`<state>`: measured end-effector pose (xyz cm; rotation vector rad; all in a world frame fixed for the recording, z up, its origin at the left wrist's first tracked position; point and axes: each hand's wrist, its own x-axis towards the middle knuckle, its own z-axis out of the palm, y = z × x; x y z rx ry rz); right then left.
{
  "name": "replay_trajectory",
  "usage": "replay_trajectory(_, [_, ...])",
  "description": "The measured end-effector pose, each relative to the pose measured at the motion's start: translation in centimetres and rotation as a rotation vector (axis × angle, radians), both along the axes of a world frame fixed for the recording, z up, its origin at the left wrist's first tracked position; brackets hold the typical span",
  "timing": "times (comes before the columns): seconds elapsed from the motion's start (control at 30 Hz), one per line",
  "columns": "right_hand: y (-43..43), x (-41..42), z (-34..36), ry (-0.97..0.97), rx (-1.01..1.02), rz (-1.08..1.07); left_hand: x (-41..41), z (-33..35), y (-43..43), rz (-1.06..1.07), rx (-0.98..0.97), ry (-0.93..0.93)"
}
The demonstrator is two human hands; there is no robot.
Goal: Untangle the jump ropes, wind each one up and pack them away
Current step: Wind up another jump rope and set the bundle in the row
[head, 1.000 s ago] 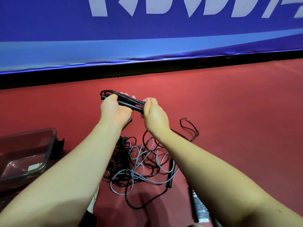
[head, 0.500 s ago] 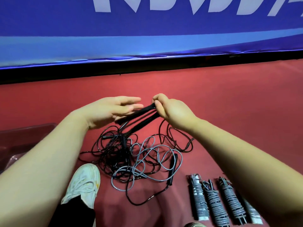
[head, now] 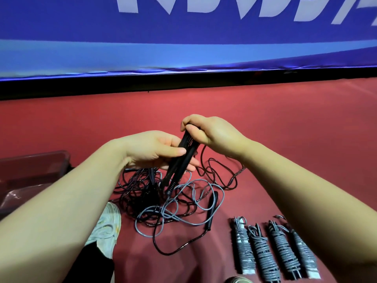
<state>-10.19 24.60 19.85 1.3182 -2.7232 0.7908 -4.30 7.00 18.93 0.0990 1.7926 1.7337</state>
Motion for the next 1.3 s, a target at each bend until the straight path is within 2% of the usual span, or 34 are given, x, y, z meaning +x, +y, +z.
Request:
replay_trajectory(0.13, [0.2,0.2,-0.1,0.058,0.043,0.000,0.3,-0.4,0.4,-0.022,0.007,-0.019])
replay_trajectory(0.33, [0.6,-0.1,-0.3,0.061,-0.083,-0.100,-0.2,-0.3,1.3,0.050,0.008,-0.003])
replay_trajectory(0.43, [0.5,0.0,-0.8,0.168,-0.140,-0.134,-0.1,0.0,1.7,0.039,0.016,0.001])
replay_trajectory(0.6, [0.4,-0.5,-0.8,0.400,-0.267,-0.239,-0.1,-0.6,2.9,0.082,0.141,0.038])
replay_trajectory(0.73, [0.7,-0.6,-0.7,0.399,-0.286,-0.237,-0.2,-1.0,3.5,0.139,0.230,0.034])
replay_trajectory(0.93, [1.5,-0.8,-0.5,0.410,-0.311,-0.262,-0.1,-0.6,4.7,0.189,0.246,0.061])
replay_trajectory(1.03, [1.9,-0.6,-0.1,0.382,-0.207,-0.231,-0.3,-0.6,5.0,0.217,0.171,0.095])
replay_trajectory(1.13, [3.1,-1.2,1.4,0.179,0.106,-0.119,-0.5,-0.9,4.4,0.205,0.096,0.066])
replay_trajectory(1.2, [4.5,-1.7,2.1,0.140,0.272,-0.052,-0.6,-1.2,3.6,0.190,0.073,0.027])
replay_trajectory(1.3, [6.1,-1.7,2.2,0.096,0.282,-0.014,-0.5,-1.4,2.8,0.129,0.029,-0.009])
